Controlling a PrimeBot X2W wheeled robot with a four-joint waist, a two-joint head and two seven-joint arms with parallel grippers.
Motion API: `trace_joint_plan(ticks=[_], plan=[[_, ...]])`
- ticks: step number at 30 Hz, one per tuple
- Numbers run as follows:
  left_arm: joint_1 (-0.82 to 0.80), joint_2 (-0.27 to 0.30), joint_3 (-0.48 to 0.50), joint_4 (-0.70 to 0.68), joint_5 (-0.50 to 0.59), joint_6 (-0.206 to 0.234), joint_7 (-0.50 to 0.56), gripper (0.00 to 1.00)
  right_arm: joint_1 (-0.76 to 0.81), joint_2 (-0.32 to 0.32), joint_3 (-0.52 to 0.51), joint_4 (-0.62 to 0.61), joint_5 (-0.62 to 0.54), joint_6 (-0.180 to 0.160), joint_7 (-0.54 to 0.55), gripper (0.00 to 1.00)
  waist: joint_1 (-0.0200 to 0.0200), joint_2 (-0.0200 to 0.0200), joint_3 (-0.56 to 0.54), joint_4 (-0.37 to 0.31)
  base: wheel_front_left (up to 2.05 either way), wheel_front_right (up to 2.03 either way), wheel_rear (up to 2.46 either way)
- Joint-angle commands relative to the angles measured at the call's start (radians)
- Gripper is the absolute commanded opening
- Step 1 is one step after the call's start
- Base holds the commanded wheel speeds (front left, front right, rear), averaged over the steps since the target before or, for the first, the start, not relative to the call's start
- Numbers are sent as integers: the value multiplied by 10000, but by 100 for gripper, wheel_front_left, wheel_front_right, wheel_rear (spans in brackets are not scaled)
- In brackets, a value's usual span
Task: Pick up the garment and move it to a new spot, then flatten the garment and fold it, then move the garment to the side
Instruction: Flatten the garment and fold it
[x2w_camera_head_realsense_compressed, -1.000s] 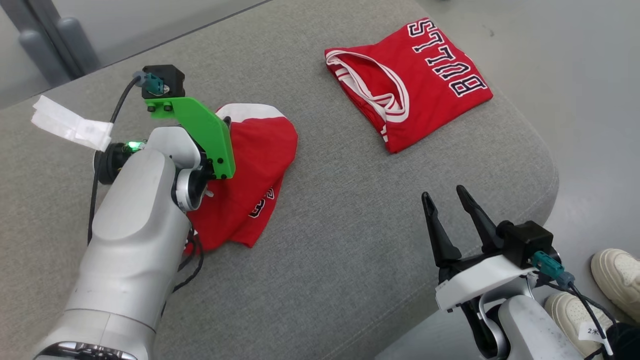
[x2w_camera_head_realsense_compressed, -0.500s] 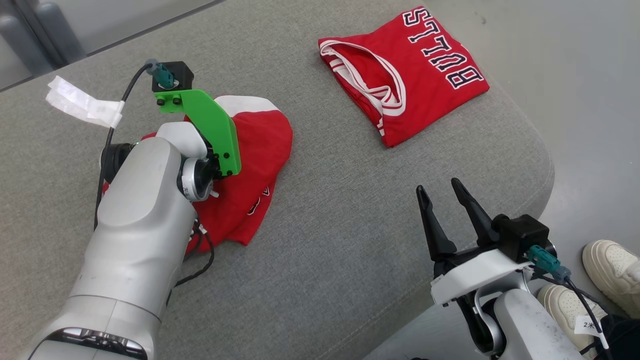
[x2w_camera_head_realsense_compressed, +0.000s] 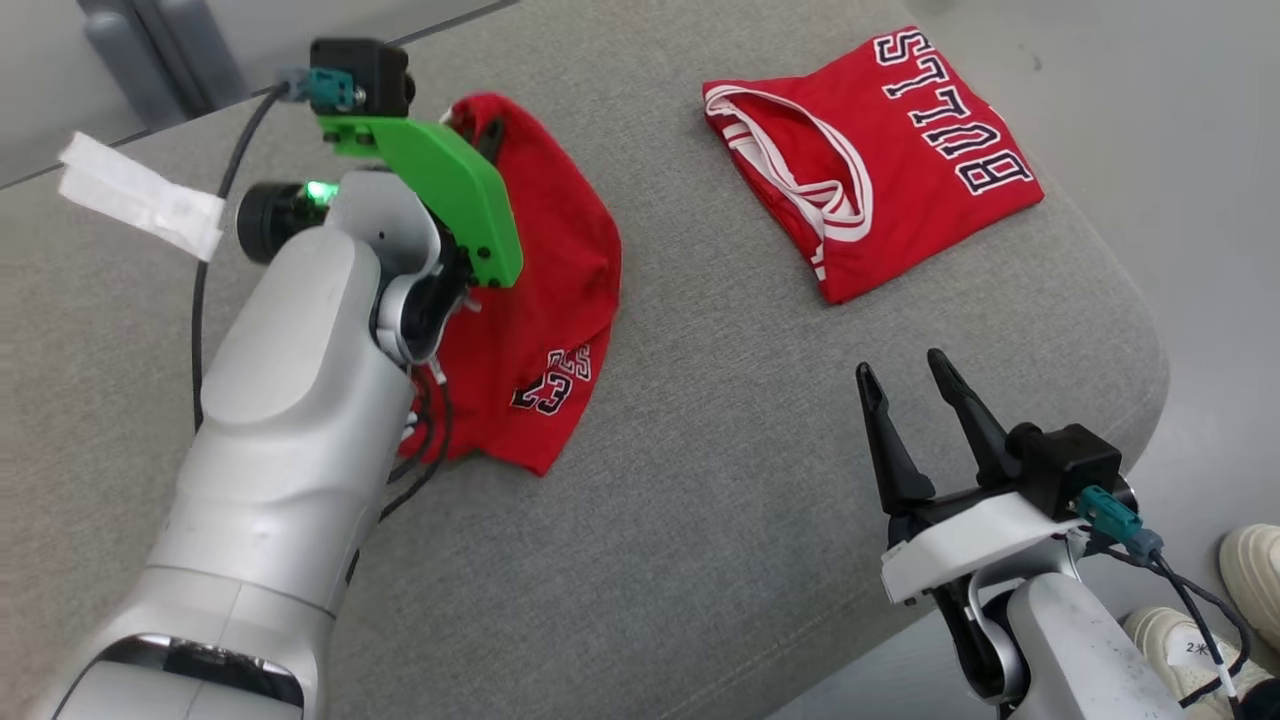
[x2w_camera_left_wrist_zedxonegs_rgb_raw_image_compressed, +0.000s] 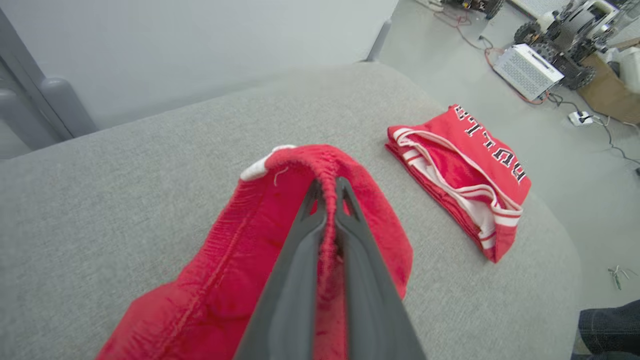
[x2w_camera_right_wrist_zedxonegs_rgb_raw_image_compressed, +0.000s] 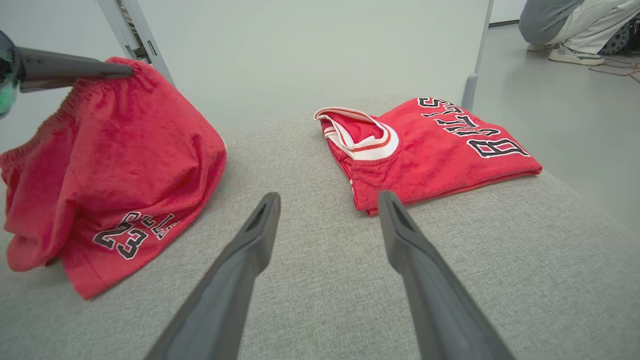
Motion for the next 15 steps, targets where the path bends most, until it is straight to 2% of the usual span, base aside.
trace_joint_plan(ticks=[1,8,12,15], plan=[[-380,9,11,-235,-113,-126,-358,0,-15,-72,-11,9,-74,-15,-41,100,0,0,-262,392,0,0,0],[-1138,5,-312,-1676,-549,-527,-1639,0,114,-253,-25,84,-72,-15,-15,100,0,0,-693,1131,0,0,0],[-873,59,-676,-2508,-603,-612,-1697,0,247,-344,-175,2,-92,-15,33,100,0,0,-808,1726,0,0,0],[78,248,-1126,-3020,-593,-634,-1490,0,390,-386,-281,-91,-120,-15,123,100,0,0,-863,2221,0,0,0]])
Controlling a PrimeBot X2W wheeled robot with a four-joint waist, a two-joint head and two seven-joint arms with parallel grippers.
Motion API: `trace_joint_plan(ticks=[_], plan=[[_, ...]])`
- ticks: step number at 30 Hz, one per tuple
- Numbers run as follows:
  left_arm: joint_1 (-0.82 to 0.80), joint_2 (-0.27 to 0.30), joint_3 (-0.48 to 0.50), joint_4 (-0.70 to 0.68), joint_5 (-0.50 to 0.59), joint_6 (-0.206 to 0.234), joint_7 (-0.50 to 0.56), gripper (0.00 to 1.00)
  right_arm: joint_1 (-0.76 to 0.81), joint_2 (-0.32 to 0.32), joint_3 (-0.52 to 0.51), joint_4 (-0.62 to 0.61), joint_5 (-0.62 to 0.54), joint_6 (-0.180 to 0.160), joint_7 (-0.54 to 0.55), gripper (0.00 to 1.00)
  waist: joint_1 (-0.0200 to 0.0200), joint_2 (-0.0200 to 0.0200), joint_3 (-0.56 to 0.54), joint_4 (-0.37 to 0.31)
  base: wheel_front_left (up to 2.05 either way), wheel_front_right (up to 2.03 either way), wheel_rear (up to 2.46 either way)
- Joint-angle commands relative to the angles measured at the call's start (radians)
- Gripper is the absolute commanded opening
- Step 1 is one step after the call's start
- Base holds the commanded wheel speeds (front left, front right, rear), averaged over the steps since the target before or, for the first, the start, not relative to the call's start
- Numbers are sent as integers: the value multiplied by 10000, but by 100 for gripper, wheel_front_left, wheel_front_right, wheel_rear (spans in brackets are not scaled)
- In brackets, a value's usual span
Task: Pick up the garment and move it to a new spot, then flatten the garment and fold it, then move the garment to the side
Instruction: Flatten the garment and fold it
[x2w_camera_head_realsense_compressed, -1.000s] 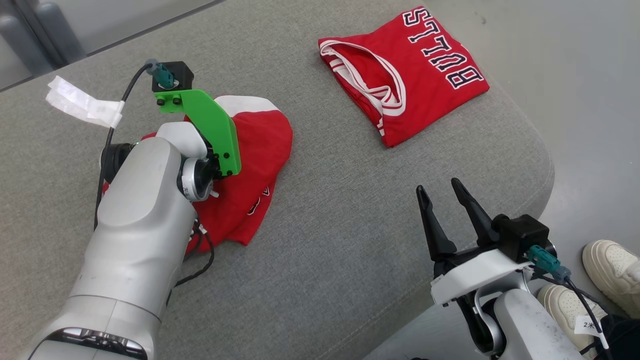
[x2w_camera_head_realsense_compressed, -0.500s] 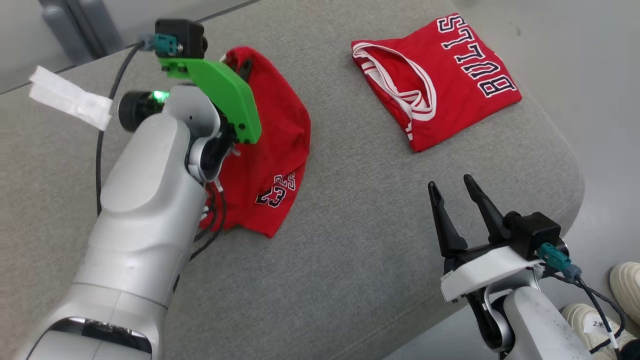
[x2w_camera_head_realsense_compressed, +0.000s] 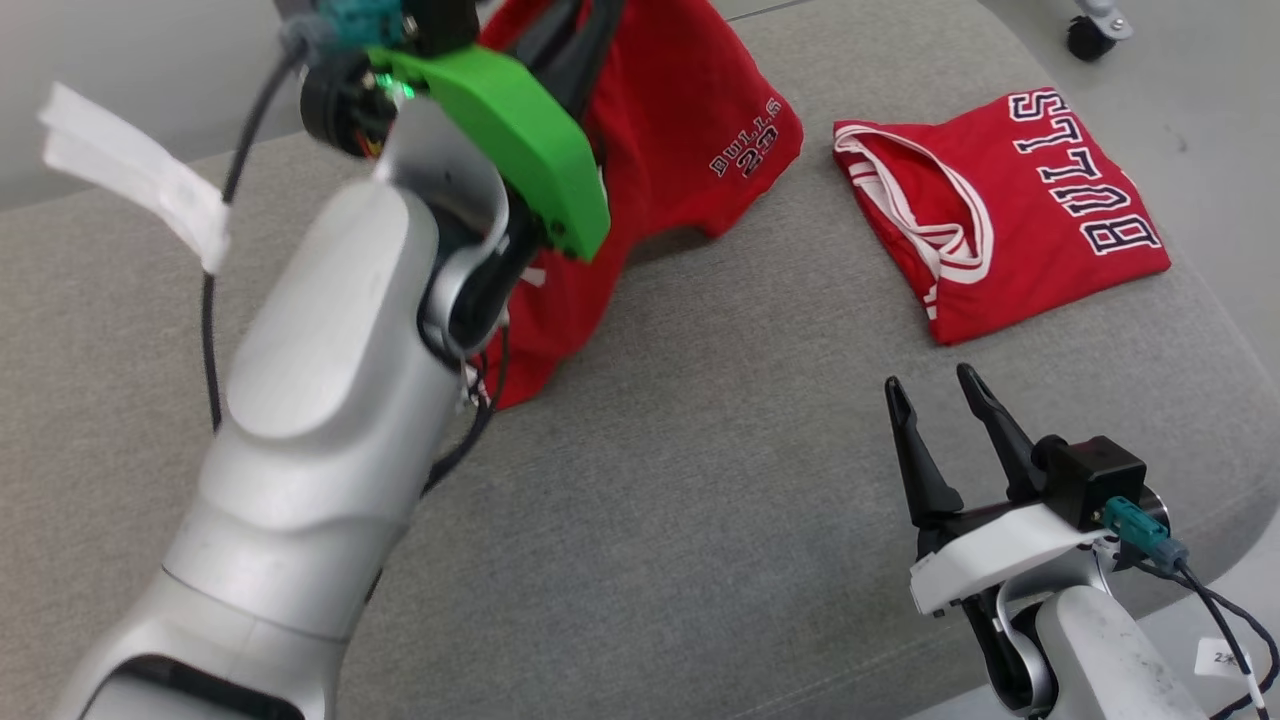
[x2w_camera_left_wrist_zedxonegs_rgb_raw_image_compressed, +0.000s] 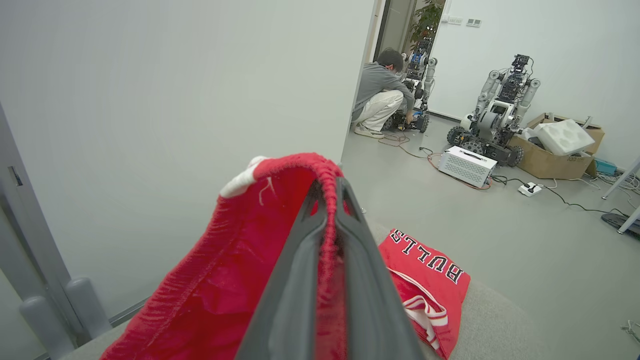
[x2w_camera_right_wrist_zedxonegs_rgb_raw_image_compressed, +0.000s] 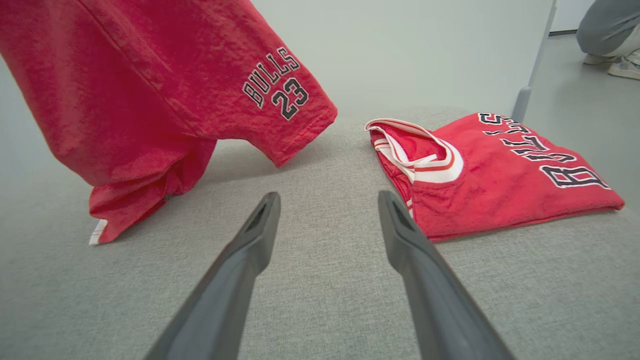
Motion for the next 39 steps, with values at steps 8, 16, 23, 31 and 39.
trace_joint_plan(ticks=[8,16,23,31,39], plan=[[4093,1298,-1278,-1089,-71,-41,771,0,302,-119,-129,-341,-145,-15,245,100,0,-1,-273,1553,0,0,0],[6065,2296,-1290,-1592,-148,554,780,0,394,-147,-102,-660,-257,-15,523,100,0,-1,-347,2201,0,0,0],[6780,2439,-280,-1090,-722,1169,-315,0,378,-211,145,-730,-170,-15,701,100,0,-1,-624,2220,0,0,0],[7723,2132,313,-612,-1277,1459,-1358,90,658,-307,46,-753,-109,-15,727,100,0,-1,-989,2019,0,0,0],[8525,1841,880,-1083,-1440,1594,-3027,100,878,-319,-210,-866,-136,-15,769,100,0,-1,-1274,2070,0,0,0]])
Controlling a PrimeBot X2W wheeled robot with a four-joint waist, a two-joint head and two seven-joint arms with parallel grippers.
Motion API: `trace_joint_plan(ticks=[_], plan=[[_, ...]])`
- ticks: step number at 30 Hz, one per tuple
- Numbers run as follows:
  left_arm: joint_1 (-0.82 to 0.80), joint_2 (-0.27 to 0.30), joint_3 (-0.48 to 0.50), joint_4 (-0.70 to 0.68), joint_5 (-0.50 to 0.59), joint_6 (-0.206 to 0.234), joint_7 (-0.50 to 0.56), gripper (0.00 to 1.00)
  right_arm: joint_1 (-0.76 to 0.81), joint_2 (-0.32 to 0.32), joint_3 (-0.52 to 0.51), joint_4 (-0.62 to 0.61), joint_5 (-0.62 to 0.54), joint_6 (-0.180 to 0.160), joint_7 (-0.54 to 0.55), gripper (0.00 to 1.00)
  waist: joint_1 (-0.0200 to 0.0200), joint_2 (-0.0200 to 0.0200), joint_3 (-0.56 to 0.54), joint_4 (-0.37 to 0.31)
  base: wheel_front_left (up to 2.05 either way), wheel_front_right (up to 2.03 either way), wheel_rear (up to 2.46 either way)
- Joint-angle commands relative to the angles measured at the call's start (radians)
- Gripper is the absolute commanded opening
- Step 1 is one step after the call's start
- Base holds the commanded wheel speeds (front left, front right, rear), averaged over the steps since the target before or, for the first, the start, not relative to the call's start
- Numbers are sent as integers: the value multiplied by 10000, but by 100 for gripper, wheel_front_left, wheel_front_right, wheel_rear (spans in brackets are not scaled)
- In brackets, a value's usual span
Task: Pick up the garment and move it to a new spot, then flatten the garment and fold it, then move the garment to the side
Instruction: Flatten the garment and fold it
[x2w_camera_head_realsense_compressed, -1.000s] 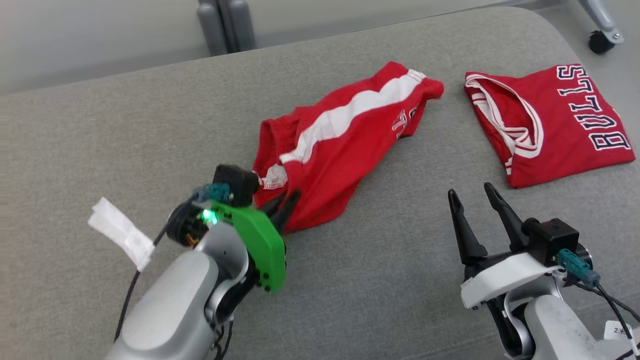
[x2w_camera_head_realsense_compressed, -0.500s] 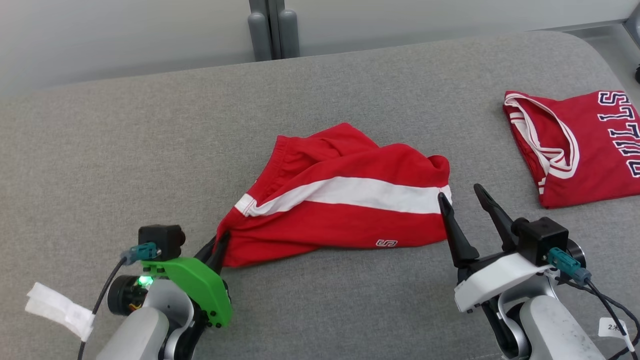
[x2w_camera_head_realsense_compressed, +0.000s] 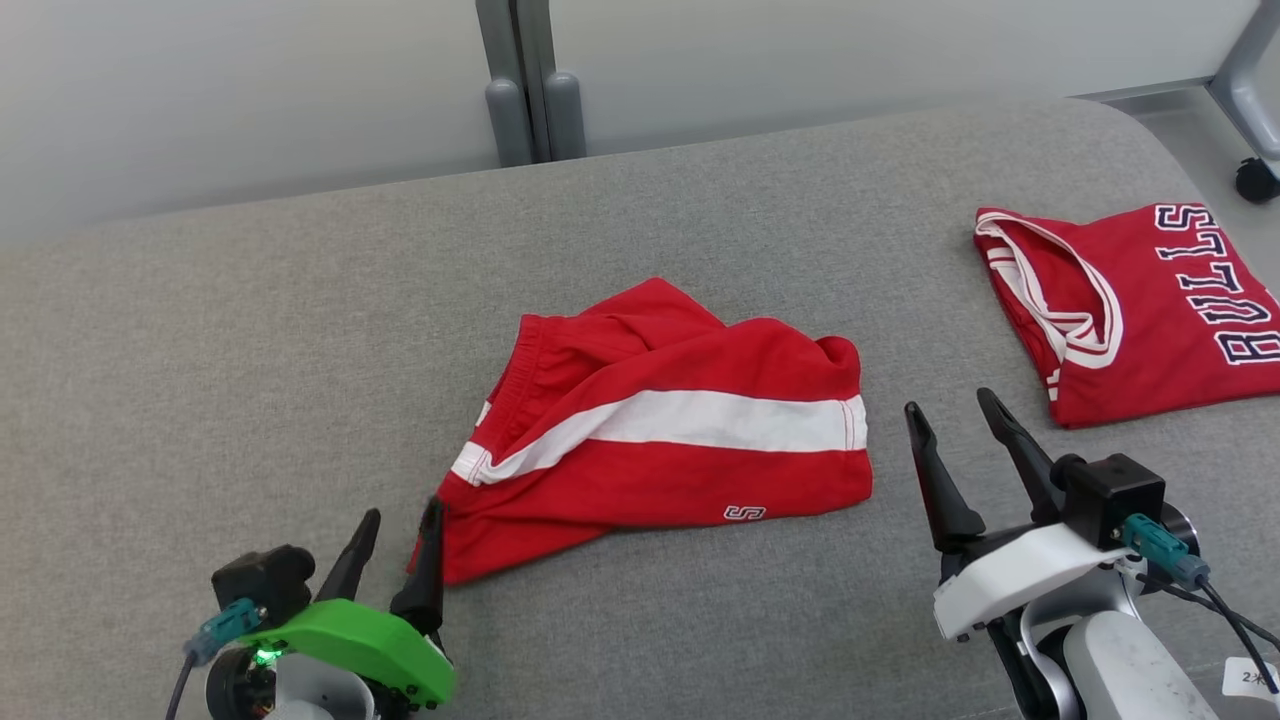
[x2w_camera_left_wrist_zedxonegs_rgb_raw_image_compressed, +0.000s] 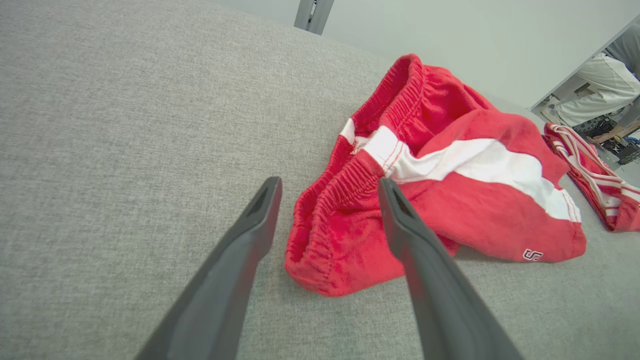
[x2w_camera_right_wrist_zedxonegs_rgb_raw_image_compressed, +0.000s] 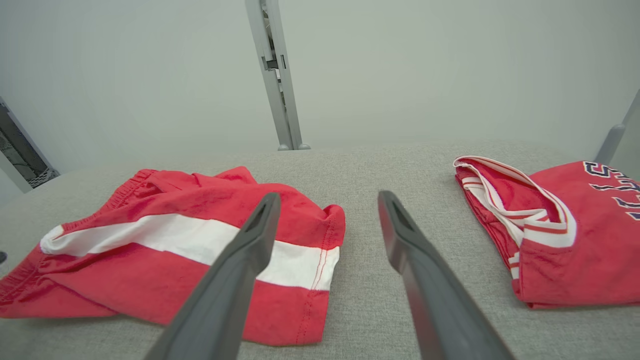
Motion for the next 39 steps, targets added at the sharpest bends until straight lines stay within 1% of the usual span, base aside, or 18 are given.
trace_joint_plan(ticks=[1,2,5,7,10,14,18,21,23,29,34,39], plan=[[254,33,137,-105,54,-28,-399,100,164,-51,-73,-57,7,-15,34,100,0,0,-101,79,0,0,0],[336,76,201,-199,210,-69,-660,100,167,-52,-103,-82,13,-15,35,100,0,0,-156,114,0,0,0],[541,-49,624,-472,374,-150,-1048,100,209,-95,-230,-145,62,-15,25,100,0,0,-352,232,0,0,0],[641,-132,1274,-822,773,-175,-1152,100,265,-113,-346,-178,60,-15,26,100,0,0,-479,334,0,0,0],[1016,-593,2414,-1673,2127,-399,-1137,100,333,-94,-466,-231,10,-15,59,100,0,0,-612,471,0,0,0],[1364,-1190,3384,-2301,3669,-957,-1144,100,300,-120,-548,-209,-31,-15,84,100,0,0,-702,592,0,0,0],[1622,-1572,3815,-2338,4618,-1329,-1146,100,114,-216,-463,27,-6,-15,67,100,0,0,-771,643,0,0,0],[1750,-1703,3967,-2384,5136,-1478,-1147,100,-49,-304,-431,307,18,-15,9,100,0,0,-831,661,0,0,0],[1844,-1774,4003,-2327,5389,-1532,-1147,100,-86,-330,-427,488,41,-15,-26,100,0,0,-886,658,0,0,0],[1971,-1849,4133,-2046,5562,-1670,-1148,100,-93,-323,-484,1120,103,-15,-137,100,0,0,-1015,621,0,0,0],[2032,-1865,4042,-1867,5473,-1687,-1147,100,90,-247,-566,1472,106,-15,-282,100,0,0,-1095,590,0,0,0],[2048,-1766,3897,-1767,5285,-1692,-1147,100,140,-181,-592,1607,111,-15,-371,100,0,0,-1109,538,0,0,0]])
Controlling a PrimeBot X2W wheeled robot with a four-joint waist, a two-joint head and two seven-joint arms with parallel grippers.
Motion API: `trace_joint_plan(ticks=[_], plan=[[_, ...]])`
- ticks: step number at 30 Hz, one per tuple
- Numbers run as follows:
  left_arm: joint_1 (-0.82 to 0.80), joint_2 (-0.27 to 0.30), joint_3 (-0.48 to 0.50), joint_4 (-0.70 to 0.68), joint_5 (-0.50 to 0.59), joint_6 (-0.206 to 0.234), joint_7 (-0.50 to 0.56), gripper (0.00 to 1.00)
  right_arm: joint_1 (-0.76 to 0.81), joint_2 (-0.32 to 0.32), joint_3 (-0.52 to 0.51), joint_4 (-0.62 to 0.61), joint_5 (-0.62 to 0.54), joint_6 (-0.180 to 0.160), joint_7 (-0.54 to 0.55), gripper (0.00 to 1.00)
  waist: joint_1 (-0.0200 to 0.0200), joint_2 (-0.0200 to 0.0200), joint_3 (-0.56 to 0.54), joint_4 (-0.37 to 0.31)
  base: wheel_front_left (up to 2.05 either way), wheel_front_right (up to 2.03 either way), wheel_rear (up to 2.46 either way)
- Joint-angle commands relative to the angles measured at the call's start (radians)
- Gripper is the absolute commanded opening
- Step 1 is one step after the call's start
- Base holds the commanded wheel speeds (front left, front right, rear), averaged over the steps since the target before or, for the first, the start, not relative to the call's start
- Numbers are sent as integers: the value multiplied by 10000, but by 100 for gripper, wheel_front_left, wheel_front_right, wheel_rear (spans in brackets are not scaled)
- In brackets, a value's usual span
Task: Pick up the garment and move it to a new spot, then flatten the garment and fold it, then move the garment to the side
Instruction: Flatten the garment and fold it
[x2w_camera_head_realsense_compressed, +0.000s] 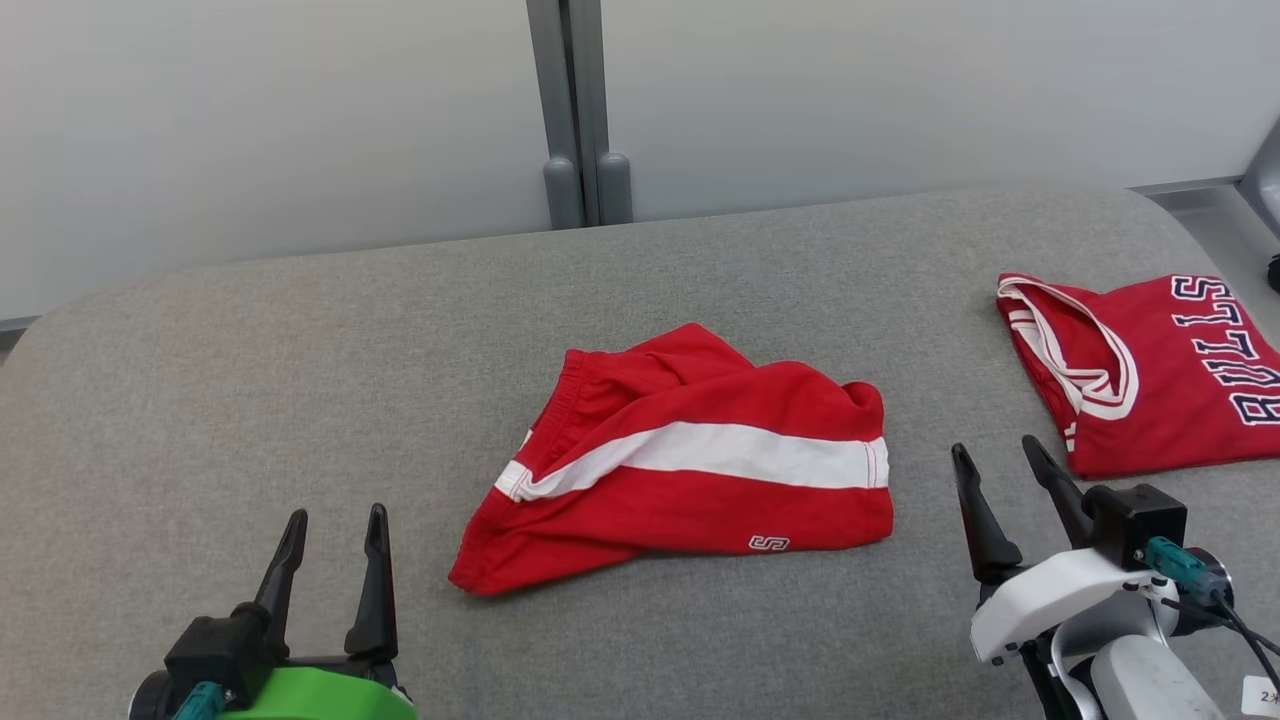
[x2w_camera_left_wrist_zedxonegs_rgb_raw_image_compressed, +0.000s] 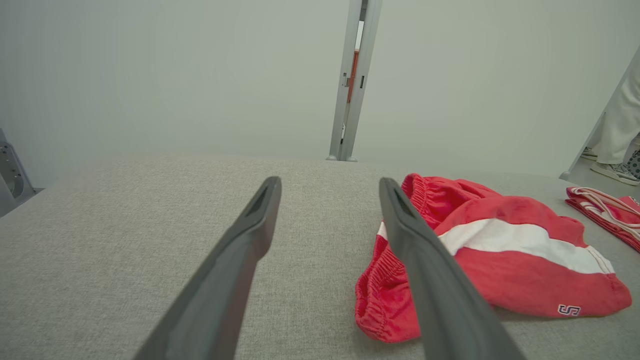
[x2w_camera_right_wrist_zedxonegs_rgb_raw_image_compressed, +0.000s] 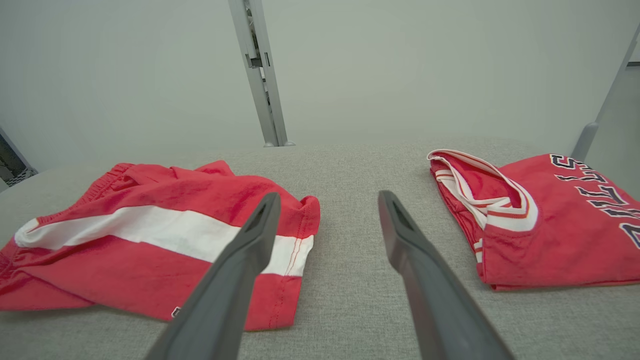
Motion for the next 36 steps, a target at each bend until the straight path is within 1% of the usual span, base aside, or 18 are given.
trace_joint_plan(ticks=[1,10,16,19,20,24,27,29,32,36], plan=[[155,60,-42,34,-128,-42,-25,100,101,47,-14,28,40,-15,-54,100,0,0,4,-15,0,0,0],[46,153,-210,184,-229,-35,-25,100,46,163,25,-15,5,-15,-81,100,0,0,54,-44,0,0,0],[-82,177,-284,228,-238,-34,-26,100,-44,132,48,6,44,-15,-83,100,0,0,107,-20,0,0,0],[-256,174,-412,343,-325,-34,-26,100,-174,182,51,-19,130,-15,65,100,0,0,171,7,0,0,0],[-381,258,-525,416,-286,-34,-26,100,-253,205,47,-16,224,-15,165,100,0,0,206,7,0,0,0],[-1051,631,-1504,1439,-616,-35,114,100,-700,340,21,337,821,-14,1549,100,0,0,368,4,0,0,0],[-1921,876,-2378,2194,-978,-35,819,100,-1189,370,57,669,923,-14,2752,100,0,0,625,12,0,0,0],[-2443,993,-2862,2552,-1269,-33,1211,100,-1490,467,72,917,1015,-14,3288,100,0,0,805,3,0,0,0],[-3166,1163,-3466,2995,-1559,-32,1591,100,-1911,564,133,1324,1051,-14,3952,100,0,0,1057,-33,0,0,0],[-3926,1297,-4161,3532,-1854,-32,1915,100,-2455,687,267,1798,990,-14,4266,100,0,0,1390,-97,0,0,0]])
